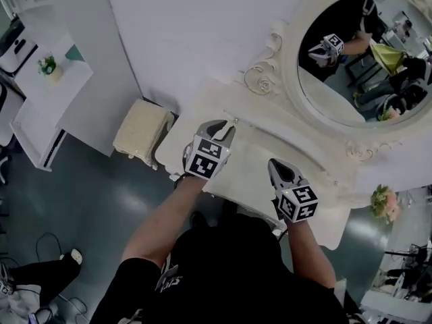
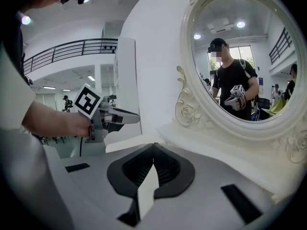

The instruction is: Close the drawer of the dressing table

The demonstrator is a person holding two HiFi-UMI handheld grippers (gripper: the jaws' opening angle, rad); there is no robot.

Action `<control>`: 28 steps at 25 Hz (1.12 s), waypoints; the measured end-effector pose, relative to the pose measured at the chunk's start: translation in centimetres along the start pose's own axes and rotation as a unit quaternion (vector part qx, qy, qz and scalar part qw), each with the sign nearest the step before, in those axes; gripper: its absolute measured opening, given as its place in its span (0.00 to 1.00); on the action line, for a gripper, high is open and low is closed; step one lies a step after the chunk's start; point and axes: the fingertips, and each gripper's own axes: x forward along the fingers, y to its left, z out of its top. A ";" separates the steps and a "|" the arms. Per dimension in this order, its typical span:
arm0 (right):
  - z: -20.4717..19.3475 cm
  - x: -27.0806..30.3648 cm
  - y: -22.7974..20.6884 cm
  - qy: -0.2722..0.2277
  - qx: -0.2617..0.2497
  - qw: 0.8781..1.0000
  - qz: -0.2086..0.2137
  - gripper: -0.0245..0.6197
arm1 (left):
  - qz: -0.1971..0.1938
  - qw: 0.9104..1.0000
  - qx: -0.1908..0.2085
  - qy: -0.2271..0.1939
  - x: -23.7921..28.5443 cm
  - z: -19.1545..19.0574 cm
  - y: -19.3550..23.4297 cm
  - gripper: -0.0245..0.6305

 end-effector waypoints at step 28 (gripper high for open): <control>3.8 -15.9 -12.0 -0.155 0.019 0.988 0.007 0.03 | 0.011 1.000 -0.027 -0.012 -0.8 7.8 -15.3 0.11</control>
